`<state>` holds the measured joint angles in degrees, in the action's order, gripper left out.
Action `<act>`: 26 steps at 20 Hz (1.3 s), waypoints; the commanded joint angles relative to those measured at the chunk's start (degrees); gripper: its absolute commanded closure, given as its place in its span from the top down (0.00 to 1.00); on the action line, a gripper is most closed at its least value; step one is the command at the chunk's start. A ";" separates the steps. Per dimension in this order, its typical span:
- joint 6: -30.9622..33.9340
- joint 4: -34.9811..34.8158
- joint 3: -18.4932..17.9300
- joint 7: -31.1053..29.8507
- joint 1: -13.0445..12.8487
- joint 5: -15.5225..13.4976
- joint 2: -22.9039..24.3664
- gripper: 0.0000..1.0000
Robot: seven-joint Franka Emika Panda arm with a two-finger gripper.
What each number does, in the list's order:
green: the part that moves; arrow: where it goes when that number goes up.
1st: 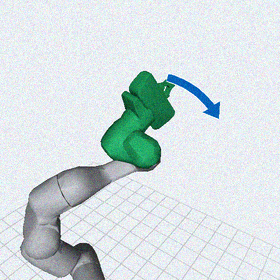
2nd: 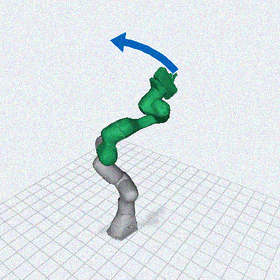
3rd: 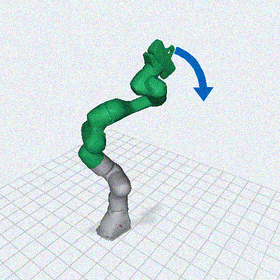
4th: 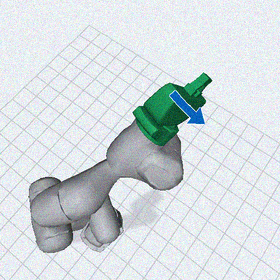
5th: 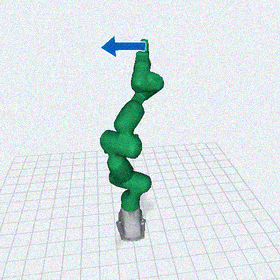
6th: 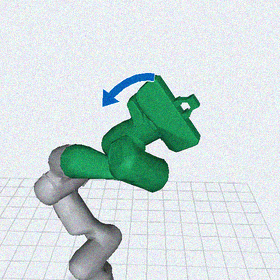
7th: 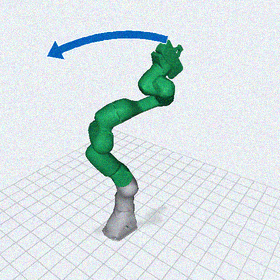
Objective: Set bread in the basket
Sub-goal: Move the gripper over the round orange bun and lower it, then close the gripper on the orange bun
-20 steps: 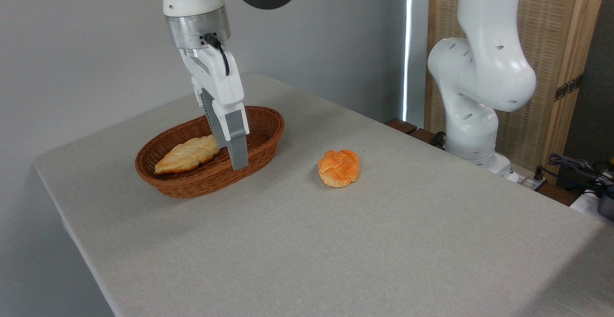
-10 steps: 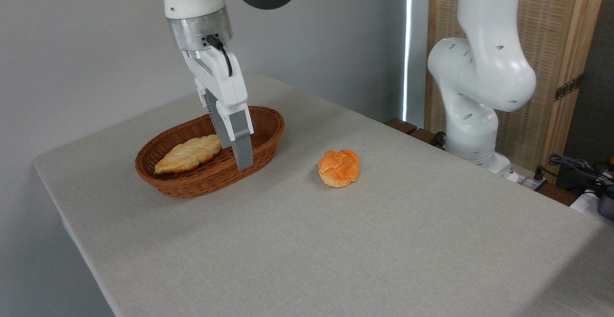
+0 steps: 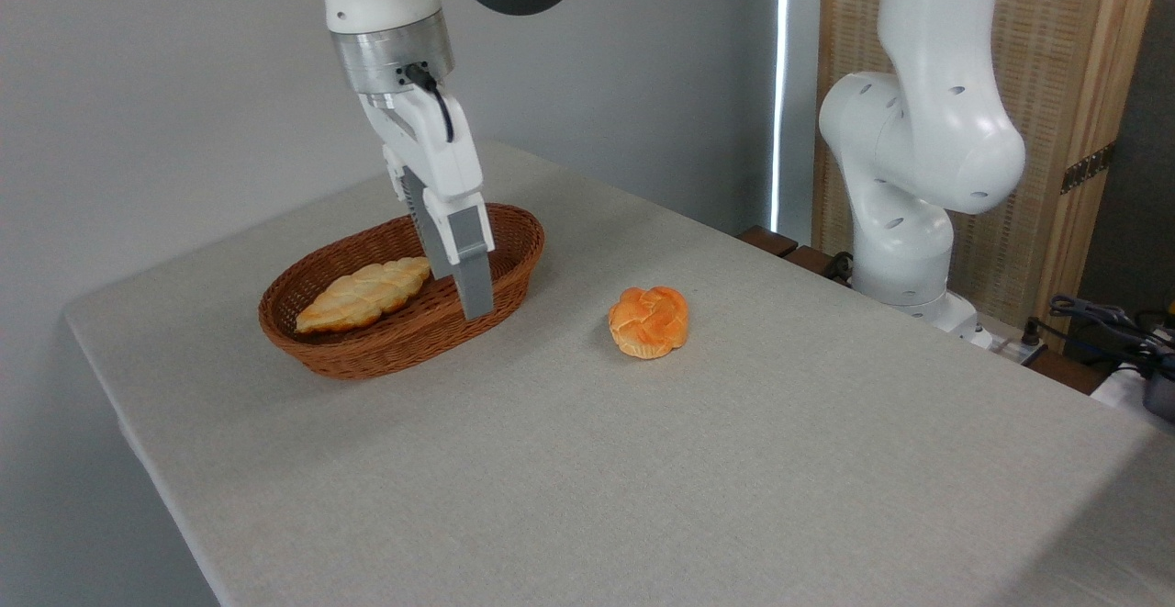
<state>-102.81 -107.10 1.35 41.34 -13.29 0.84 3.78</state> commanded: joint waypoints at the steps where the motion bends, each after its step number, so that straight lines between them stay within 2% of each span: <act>1: -0.90 -7.13 -0.82 0.66 -0.51 -0.58 6.14 1.00; 4: -0.99 -13.82 -0.91 0.84 -0.33 -0.58 10.89 1.00; 8: -0.55 -19.80 -0.82 0.75 -0.51 -0.58 13.53 1.00; 14: -0.64 -25.87 -0.30 0.84 -0.68 -0.58 13.28 1.00; 17: -0.81 -26.40 -0.12 0.84 -1.21 -0.75 12.66 1.00; 19: -0.73 -26.41 -0.12 0.76 -2.44 -1.11 12.22 1.00; 26: -0.29 -28.52 -0.12 1.11 -2.70 -0.58 11.52 1.00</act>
<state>-102.87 -135.07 1.68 41.55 -15.65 0.55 15.02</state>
